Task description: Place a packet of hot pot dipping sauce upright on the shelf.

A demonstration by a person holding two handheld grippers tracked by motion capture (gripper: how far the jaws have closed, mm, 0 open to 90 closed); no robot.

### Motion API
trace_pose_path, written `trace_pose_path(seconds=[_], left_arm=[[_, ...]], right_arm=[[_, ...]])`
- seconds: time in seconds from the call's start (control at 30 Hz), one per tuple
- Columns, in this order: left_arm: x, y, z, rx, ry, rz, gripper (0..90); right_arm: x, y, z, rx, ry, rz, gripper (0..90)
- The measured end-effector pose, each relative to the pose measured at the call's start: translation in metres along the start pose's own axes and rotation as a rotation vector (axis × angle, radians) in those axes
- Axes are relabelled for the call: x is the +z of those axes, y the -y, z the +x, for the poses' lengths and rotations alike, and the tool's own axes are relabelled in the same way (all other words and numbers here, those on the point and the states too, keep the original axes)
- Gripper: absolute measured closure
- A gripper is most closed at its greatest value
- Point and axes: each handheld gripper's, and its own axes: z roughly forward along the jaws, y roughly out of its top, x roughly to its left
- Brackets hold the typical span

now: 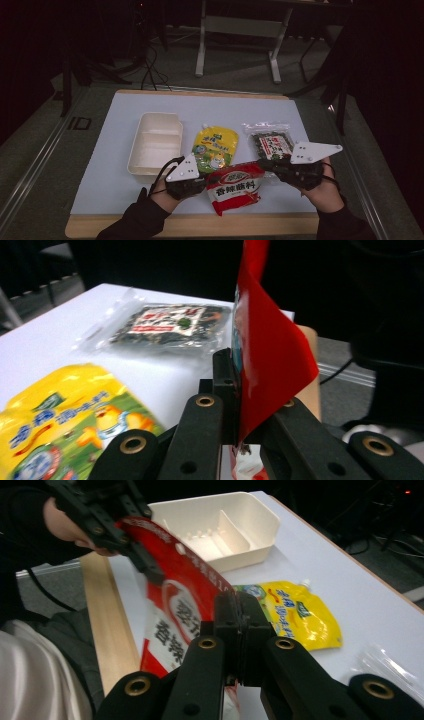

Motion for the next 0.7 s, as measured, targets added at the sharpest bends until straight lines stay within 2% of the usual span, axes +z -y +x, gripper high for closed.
trace_pose_path(seconds=[0.03, 0.1, 0.13, 0.17, 0.23, 0.27, 0.33, 0.4, 0.43, 0.6, 0.7], left_arm=[[0.001, -0.002, -0.003, 0.005, 0.020, -0.001, 90.0], [0.001, -0.002, -0.003, 0.002, 0.028, -0.002, 90.0], [0.001, -0.004, -0.003, -0.001, 0.045, -0.004, 90.0], [0.001, -0.004, -0.003, -0.001, 0.045, -0.004, 90.0], [0.000, -0.006, -0.004, 0.001, 0.061, -0.021, 90.0], [0.000, -0.006, -0.004, 0.001, 0.061, -0.021, 90.0], [-0.002, -0.008, -0.006, 0.006, 0.067, -0.028, 90.0], [-0.006, -0.011, -0.004, -0.007, 0.068, -0.048, 90.0], [-0.006, -0.011, -0.004, -0.007, 0.068, -0.048, 90.0], [-0.012, -0.015, 0.001, -0.008, 0.031, -0.058, 90.0], [-0.013, -0.016, 0.003, -0.013, 0.032, -0.052, 90.0]], right_arm=[[-0.002, 0.003, 0.000, 0.004, 0.004, -0.007, 87.7], [-0.003, 0.004, 0.000, 0.006, 0.007, -0.010, 85.2], [-0.004, 0.007, -0.001, 0.001, 0.004, -0.003, 77.5], [-0.004, 0.007, -0.001, 0.001, 0.004, -0.003, 77.5], [0.004, 0.012, -0.002, 0.004, -0.003, 0.040, 62.3], [0.004, 0.012, -0.002, 0.004, -0.003, 0.040, 62.3], [0.012, 0.018, -0.004, 0.015, -0.038, 0.066, 57.7], [0.024, 0.025, -0.006, 0.029, -0.087, 0.082, 62.6], [0.024, 0.025, -0.006, 0.029, -0.087, 0.082, 62.6], [0.027, 0.021, -0.004, 0.011, -0.150, 0.043, 87.7], [0.028, 0.017, -0.001, -0.003, -0.154, 0.053, 89.6]])
